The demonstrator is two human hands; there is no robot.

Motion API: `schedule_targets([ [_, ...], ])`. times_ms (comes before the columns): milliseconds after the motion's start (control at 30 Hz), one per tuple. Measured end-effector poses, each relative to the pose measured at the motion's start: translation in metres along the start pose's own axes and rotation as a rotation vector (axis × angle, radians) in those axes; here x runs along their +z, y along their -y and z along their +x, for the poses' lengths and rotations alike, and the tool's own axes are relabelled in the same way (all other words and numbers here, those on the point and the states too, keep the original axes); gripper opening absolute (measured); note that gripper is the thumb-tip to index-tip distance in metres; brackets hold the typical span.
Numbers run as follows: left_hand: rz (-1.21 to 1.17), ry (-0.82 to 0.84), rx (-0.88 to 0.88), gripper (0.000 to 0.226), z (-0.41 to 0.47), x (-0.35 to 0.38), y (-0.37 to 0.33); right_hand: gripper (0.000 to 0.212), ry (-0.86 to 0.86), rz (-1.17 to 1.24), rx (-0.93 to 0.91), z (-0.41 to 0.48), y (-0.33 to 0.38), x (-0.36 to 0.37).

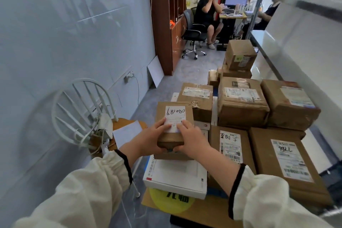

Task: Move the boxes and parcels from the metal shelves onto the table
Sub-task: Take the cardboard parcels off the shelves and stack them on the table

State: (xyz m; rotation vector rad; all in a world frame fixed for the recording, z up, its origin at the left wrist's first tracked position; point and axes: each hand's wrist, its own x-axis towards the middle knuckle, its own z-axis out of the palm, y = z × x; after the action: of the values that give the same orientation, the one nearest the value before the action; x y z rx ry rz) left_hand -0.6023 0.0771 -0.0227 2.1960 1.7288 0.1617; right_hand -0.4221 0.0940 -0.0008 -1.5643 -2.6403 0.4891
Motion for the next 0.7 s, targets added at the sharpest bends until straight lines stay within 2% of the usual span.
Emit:
schedule_targets([
  [267,0.04,0.08,0.045,0.09,0.009,-0.004,0.022,0.082,-0.001,0.043,0.086,0.016,0.011,0.022],
  [700,0.059,0.083,0.135,0.091,0.016,0.002,0.038,0.081,-0.028,0.013,0.173,0.019,0.019,0.037],
])
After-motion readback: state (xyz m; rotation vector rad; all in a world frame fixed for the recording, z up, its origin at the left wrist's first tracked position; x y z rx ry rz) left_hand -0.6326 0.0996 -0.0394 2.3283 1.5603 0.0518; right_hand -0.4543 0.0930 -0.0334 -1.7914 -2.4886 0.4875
